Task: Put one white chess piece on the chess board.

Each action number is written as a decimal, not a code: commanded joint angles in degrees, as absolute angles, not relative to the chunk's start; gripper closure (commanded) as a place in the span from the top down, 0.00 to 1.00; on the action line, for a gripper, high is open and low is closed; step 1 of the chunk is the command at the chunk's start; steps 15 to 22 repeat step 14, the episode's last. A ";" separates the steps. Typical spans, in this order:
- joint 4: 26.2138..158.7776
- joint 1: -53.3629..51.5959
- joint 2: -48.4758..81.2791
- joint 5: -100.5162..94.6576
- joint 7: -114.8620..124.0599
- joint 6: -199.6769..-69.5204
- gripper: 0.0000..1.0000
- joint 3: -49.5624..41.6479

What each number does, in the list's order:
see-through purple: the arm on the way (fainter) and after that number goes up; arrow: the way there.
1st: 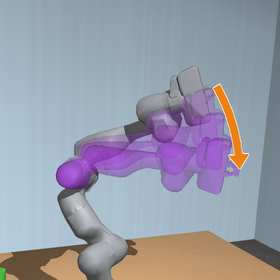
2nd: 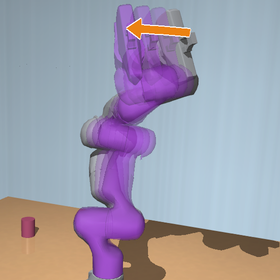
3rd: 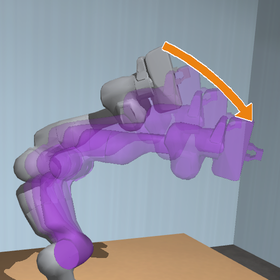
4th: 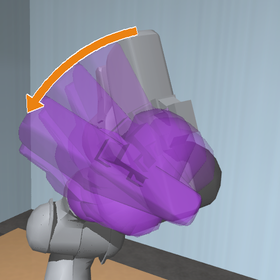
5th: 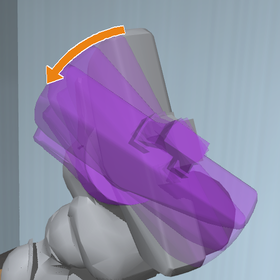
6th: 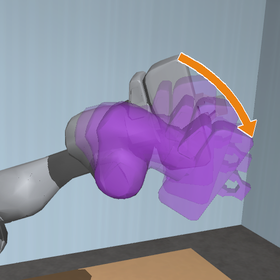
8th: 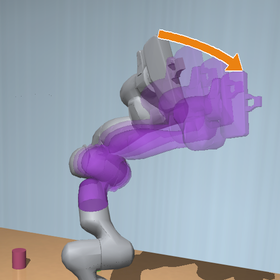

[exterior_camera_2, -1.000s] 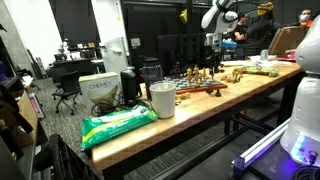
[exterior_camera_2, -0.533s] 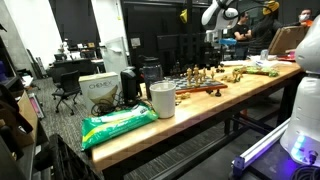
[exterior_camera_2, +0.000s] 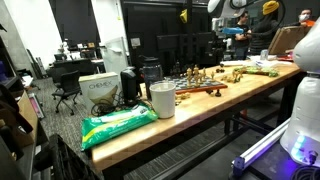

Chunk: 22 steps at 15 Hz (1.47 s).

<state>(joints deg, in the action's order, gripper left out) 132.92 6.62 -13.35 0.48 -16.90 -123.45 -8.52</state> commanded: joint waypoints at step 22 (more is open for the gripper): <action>137.55 9.77 -29.36 -3.66 -15.14 -111.33 1.00 -12.53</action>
